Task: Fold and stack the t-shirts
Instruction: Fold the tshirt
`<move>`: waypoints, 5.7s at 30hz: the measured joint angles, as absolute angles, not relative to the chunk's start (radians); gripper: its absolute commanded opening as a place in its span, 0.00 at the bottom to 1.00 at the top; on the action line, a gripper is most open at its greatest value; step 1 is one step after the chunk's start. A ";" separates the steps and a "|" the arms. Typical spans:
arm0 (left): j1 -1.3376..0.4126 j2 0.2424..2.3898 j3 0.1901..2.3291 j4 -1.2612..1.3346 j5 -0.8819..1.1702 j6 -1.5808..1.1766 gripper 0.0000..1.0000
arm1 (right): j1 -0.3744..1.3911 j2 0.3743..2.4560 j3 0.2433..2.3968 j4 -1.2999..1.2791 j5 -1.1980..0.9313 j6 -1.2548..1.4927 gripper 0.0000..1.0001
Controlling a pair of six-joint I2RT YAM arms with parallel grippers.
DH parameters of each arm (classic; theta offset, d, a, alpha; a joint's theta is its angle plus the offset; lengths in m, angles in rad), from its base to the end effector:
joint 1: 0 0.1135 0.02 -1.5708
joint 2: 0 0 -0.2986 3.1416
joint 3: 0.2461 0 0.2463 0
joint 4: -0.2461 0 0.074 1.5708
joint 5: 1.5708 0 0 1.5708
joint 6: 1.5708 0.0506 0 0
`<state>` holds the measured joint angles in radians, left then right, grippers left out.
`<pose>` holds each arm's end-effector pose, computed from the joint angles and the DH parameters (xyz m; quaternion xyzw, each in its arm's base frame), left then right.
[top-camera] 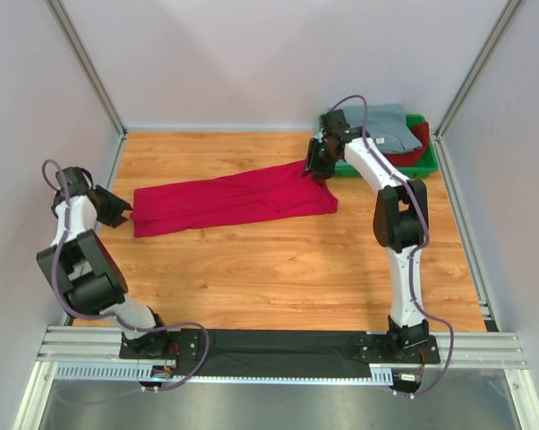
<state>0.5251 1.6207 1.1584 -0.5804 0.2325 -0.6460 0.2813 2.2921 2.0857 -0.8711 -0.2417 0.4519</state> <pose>0.2979 0.1591 0.2524 -0.5047 0.8158 -0.1274 0.2520 0.4977 0.1564 0.2391 0.0527 0.9617 0.1960 0.1844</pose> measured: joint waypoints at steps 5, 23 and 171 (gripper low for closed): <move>0.466 1.498 0.991 -0.529 0.297 -0.654 0.36 | 0.467 2.201 1.957 -0.815 -0.200 0.484 0.40; 0.403 1.741 1.082 -0.517 0.310 -0.618 0.31 | 0.666 2.356 2.056 -0.780 -0.034 0.486 0.34; 0.392 1.982 1.331 -0.515 0.381 -0.529 0.15 | 0.743 2.518 2.108 -0.606 -0.397 0.719 0.00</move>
<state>0.3920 1.9823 1.3312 -0.5148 0.3805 -0.5285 0.7425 2.5183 2.1078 -0.6060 -0.3965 0.7189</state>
